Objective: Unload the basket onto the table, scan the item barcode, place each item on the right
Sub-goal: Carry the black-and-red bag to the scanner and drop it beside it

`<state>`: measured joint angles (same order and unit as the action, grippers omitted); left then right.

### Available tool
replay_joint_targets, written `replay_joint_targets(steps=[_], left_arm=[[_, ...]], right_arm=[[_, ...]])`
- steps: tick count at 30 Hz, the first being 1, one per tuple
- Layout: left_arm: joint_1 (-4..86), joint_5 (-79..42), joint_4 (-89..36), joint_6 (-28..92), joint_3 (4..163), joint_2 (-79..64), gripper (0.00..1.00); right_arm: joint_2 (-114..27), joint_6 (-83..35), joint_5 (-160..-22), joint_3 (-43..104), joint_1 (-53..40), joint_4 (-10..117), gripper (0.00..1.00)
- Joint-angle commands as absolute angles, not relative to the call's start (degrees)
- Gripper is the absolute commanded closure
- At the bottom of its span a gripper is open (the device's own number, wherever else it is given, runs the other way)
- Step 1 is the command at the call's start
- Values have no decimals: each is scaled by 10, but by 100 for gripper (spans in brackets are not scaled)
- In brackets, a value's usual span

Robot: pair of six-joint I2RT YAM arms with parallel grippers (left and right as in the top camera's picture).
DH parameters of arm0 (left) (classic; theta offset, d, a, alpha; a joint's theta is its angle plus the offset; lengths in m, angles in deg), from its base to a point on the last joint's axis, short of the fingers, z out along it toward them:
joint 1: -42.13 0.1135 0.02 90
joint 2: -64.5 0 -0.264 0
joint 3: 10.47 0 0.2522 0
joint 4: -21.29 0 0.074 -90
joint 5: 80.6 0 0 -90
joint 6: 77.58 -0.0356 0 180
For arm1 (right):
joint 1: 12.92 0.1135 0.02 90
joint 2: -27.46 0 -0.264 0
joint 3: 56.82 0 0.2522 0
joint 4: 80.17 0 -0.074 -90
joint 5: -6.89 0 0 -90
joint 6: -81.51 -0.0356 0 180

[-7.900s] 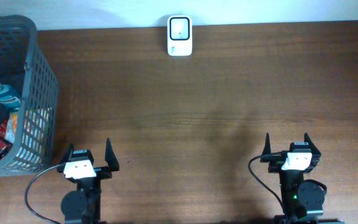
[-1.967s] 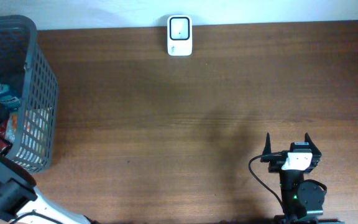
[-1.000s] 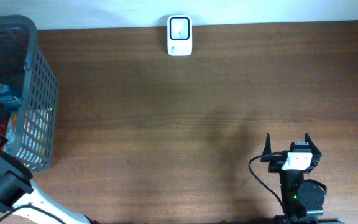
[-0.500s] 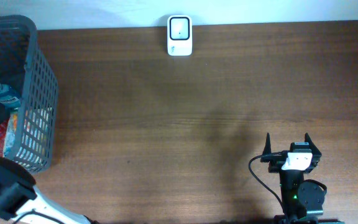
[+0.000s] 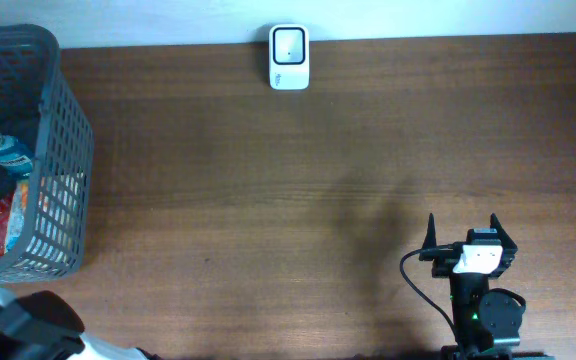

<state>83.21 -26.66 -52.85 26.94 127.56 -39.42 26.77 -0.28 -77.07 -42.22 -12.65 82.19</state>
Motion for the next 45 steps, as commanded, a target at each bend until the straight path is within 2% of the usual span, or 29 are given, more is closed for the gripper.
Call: replay_joint_targets(steps=[1,5,8,16,18,25,31,37,41,42,43,44,45], left_arm=[[751,-358,-525,303,1288,-377,100],[641,-347,-510,302,1288,-378,99],[562,-289,-501,302,1288,-378,98],[330,32,-497,302,1288,-435,94],[292,74,-495,302,1288,-469,94],[214,94,-465,302,1288,-608,93],[180,94,-410,302,1288,-697,84],[171,95,-377,302,1288,-747,81],[171,98,-370,302,1288,-772,69],[171,98,-370,302,1288,-775,61],[171,98,-370,302,1288,-780,40],[171,98,-371,302,1288,-782,35],[171,98,-371,302,1288,-783,35]], right_arm=[[271,1,-764,-427,-122,820,2],[271,1,-764,-427,-122,820,2],[271,1,-764,-427,-122,820,2],[271,1,-764,-427,-122,820,2],[271,1,-764,-427,-122,820,2],[271,1,-764,-427,-122,820,2],[271,1,-764,-427,-122,820,2],[271,1,-764,-427,-122,820,2],[271,1,-764,-427,-122,820,2],[271,1,-764,-427,-122,820,2],[271,1,-764,-427,-122,820,2],[271,1,-764,-427,-122,820,2],[271,1,-764,-427,-122,821,2]])
